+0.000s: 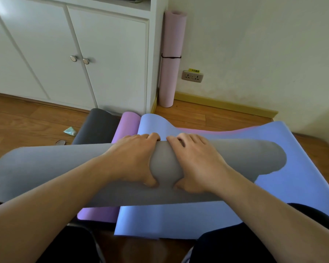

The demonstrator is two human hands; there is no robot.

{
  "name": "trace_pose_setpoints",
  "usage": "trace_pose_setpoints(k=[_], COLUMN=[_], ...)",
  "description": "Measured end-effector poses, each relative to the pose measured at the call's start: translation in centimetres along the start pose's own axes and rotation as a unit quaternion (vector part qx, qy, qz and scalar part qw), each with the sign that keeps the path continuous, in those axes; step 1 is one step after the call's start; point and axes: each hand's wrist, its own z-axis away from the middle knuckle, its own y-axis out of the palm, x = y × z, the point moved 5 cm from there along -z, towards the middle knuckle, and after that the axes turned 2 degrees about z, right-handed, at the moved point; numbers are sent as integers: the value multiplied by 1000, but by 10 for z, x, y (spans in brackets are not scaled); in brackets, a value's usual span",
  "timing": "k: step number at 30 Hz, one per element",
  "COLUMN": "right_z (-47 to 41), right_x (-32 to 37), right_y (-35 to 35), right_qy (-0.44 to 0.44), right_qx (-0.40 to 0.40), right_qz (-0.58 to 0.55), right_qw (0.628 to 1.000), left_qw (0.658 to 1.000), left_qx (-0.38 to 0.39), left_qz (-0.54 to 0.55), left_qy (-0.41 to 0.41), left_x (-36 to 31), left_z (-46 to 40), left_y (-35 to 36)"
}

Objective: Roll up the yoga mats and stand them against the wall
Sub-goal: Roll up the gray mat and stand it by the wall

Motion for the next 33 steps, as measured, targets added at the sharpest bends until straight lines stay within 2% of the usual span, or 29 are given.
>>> trace_pose_setpoints(k=[5,10,14,19,23,27,30,33], right_z=[-4,-4,0,-4,-6,-4,-1,3], right_x=[-3,-10,-4,3,-4,-8,-6,-1], right_y=[-5,-5,-4,-1,-6,-3,-3,-1], right_qy=[2,28,10,-6,1,19,13,1], right_qx=[-8,25,5,-14,-19,17,14,4], right_qz=[-37,-97,-55,-6,-39,-86,-74,-35], right_qw=[999,995,998,1000,999,996,997,999], left_qw=[1000,996,998,1000,999,995,995,999], left_qx=[24,-16,-46,-11,-12,-28,-47,-29], left_qz=[-11,-86,-42,17,-18,-81,-65,-20], left_qy=[9,25,29,7,36,48,51,36], left_x=[0,-5,-2,0,-2,-9,-9,-4], left_z=[3,0,-2,0,3,1,-1,0], left_y=[4,9,0,-1,3,9,4,-1])
